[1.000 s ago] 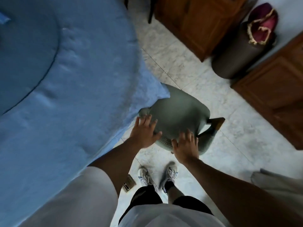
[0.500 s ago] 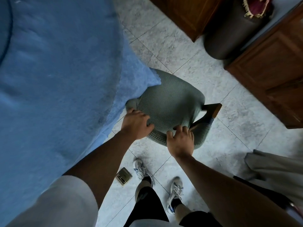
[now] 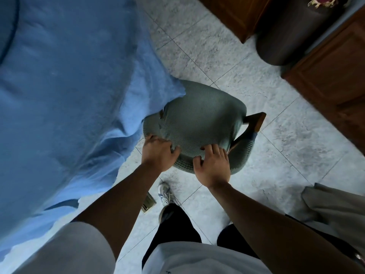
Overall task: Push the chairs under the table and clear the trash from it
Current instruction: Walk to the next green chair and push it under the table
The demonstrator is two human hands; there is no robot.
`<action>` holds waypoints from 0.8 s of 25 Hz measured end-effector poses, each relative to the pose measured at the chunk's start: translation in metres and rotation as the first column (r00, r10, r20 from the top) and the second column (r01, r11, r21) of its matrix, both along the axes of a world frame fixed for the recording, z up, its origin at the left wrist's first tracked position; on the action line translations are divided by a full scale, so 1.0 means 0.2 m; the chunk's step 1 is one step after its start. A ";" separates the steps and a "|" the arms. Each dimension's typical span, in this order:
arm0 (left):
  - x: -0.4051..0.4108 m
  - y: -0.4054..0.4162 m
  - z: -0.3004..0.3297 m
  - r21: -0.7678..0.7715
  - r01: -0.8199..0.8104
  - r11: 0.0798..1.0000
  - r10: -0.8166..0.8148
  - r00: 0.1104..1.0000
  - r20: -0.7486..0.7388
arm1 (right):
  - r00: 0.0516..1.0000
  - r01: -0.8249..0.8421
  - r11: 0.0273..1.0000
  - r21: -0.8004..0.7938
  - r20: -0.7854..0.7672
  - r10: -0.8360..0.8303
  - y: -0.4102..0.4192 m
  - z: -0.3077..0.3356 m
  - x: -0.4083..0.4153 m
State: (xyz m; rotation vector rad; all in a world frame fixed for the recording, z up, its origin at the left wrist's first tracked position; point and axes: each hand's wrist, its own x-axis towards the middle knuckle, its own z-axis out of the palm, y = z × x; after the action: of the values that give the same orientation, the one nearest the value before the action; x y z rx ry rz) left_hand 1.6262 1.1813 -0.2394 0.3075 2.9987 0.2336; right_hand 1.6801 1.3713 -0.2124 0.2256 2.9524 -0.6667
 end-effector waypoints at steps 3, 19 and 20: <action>0.11 0.15 0.02 -0.043 -0.097 0.994 0.099 0.994 0.043 | 0.993 -0.118 0.993 -0.020 -0.006 0.117 0.17 -0.02 0.03; 0.51 1.34 0.12 -0.091 -0.472 0.877 0.480 0.869 0.122 | 0.771 -0.590 0.806 0.037 -0.269 0.577 1.33 -0.10 -0.14; 0.49 1.38 0.10 -0.135 -0.425 0.895 0.443 0.879 0.174 | 0.757 -0.607 0.794 0.035 -0.280 0.590 1.37 -0.11 -0.17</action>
State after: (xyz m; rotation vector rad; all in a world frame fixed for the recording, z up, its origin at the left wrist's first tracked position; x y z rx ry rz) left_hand 1.7241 1.4569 -0.2189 -0.3866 2.8219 0.1505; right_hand 1.6457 1.6458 -0.2341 -0.8648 2.9624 -0.7193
